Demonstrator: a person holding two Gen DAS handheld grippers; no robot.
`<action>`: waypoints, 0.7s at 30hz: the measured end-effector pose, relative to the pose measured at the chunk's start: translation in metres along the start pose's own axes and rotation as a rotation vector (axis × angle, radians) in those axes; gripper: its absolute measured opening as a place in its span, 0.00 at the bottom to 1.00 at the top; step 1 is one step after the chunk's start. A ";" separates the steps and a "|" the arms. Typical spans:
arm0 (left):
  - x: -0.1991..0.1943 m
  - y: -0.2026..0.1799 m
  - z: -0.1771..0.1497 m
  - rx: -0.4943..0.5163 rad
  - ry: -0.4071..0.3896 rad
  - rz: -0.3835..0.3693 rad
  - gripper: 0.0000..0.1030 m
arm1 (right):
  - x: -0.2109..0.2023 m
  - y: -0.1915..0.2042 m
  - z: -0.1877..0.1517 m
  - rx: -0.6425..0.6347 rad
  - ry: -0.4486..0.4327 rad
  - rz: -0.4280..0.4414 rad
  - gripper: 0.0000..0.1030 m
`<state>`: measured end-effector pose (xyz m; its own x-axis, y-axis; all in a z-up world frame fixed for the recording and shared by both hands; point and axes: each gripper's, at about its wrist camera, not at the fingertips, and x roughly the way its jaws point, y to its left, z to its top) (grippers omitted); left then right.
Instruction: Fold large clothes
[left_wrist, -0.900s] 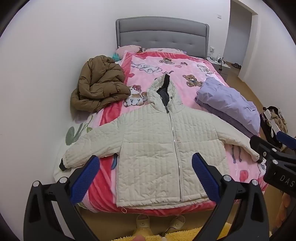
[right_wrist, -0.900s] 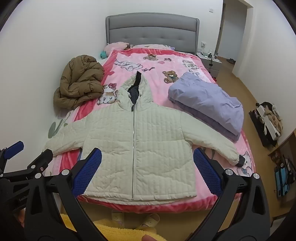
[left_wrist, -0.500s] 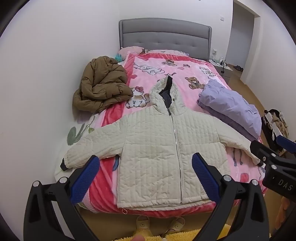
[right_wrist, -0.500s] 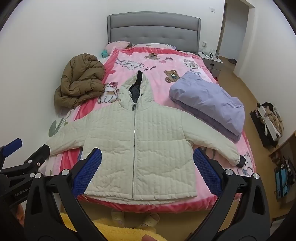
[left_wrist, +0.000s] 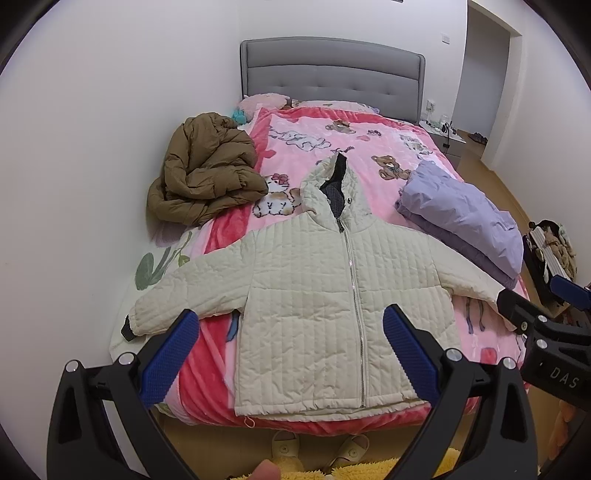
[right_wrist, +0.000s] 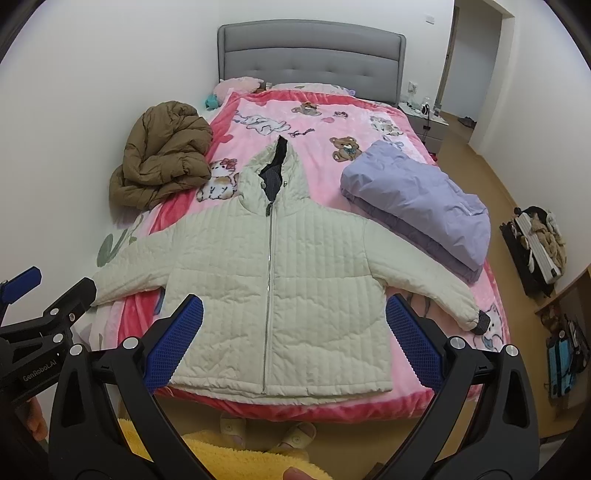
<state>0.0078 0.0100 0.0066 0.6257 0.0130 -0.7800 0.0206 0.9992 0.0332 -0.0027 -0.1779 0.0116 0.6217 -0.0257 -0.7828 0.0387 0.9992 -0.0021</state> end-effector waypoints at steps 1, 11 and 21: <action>0.000 0.001 0.001 0.003 -0.001 0.000 0.95 | 0.000 0.000 -0.001 -0.002 0.002 -0.002 0.92; -0.001 0.000 0.003 0.000 -0.001 0.006 0.95 | 0.001 0.002 0.001 -0.006 0.006 -0.007 0.92; 0.000 0.001 0.002 -0.010 0.004 -0.015 0.95 | 0.002 0.002 0.001 -0.003 0.006 -0.003 0.92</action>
<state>0.0093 0.0110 0.0084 0.6225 -0.0018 -0.7826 0.0218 0.9996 0.0151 -0.0011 -0.1754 0.0107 0.6166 -0.0288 -0.7867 0.0382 0.9992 -0.0066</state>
